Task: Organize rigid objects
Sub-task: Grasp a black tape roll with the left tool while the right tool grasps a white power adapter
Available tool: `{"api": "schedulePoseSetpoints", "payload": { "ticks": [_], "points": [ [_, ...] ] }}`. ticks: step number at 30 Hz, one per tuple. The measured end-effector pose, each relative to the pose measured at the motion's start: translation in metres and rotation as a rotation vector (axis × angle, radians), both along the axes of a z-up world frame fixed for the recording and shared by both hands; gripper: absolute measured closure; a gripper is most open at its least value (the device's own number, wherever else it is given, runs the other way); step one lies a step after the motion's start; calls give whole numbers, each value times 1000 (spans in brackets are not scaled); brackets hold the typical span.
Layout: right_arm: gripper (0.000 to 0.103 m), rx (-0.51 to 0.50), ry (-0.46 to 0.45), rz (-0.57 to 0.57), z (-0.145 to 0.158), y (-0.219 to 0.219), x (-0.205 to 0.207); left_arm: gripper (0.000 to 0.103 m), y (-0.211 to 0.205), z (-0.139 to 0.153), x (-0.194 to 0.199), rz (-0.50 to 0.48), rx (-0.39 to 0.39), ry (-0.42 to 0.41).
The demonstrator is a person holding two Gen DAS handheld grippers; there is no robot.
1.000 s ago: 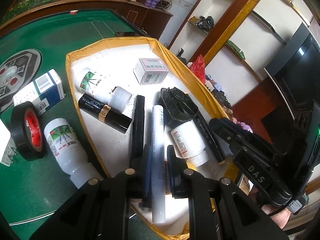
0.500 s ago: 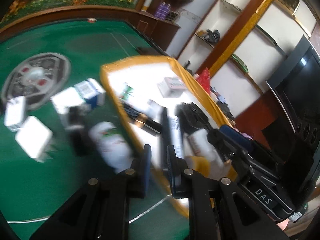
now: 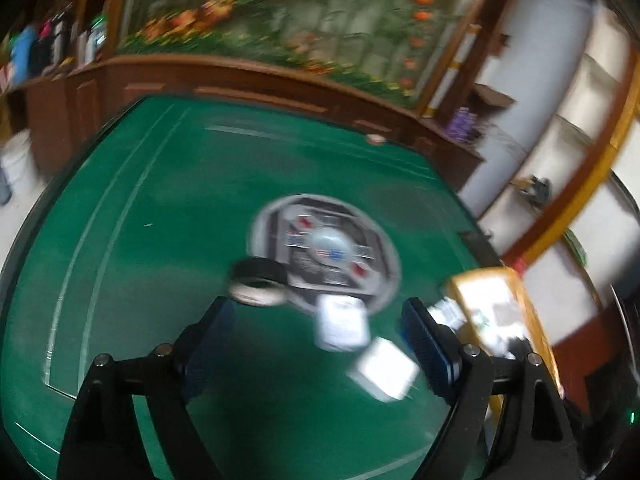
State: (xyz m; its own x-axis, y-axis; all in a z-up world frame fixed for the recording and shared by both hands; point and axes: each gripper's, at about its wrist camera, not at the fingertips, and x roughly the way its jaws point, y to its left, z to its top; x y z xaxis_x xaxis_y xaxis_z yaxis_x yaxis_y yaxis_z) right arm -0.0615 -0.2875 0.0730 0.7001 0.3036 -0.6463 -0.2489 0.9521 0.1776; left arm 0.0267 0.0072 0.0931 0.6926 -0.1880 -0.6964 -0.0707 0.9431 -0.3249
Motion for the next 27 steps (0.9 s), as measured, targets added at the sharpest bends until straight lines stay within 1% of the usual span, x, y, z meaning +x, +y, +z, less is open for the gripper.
{"api": "schedulePoseSetpoints", "payload": {
  "ticks": [2,5,7,10,11,12,13,15,18,21,22,23,24,26,27],
  "points": [
    [65,1,2,15,0,7,1,17,9,-11,16,11,8,42],
    [65,-14,-2,37,1,18,0,17,7,-33,41,18,53,106],
    [65,-20,-1,51,2,23,0,18,5,-41,52,34,83,130],
    [65,-26,3,63,4,31,2,18,4,-51,67,29,99,152],
    [65,-26,6,67,4,34,3,20,2,-55,71,28,109,157],
    [65,-27,9,71,5,37,5,39,1,-60,75,18,109,162],
    [65,-26,11,76,5,41,7,44,3,-65,79,13,111,178],
    [65,-26,12,91,9,50,12,44,5,-69,79,6,95,176],
    [65,-20,13,122,14,68,21,45,11,-69,72,15,107,168],
    [64,4,36,157,18,94,40,45,25,-65,62,21,74,160],
    [56,10,43,164,19,102,48,45,29,-62,58,28,80,144],
    [52,9,59,160,18,110,56,45,33,-59,55,35,86,135],
    [50,18,79,162,15,119,65,45,36,-57,52,41,89,125],
    [50,31,119,176,9,137,85,45,43,-56,50,51,77,118],
    [50,26,142,159,5,145,95,45,46,-56,48,54,67,117]
  ]
}}
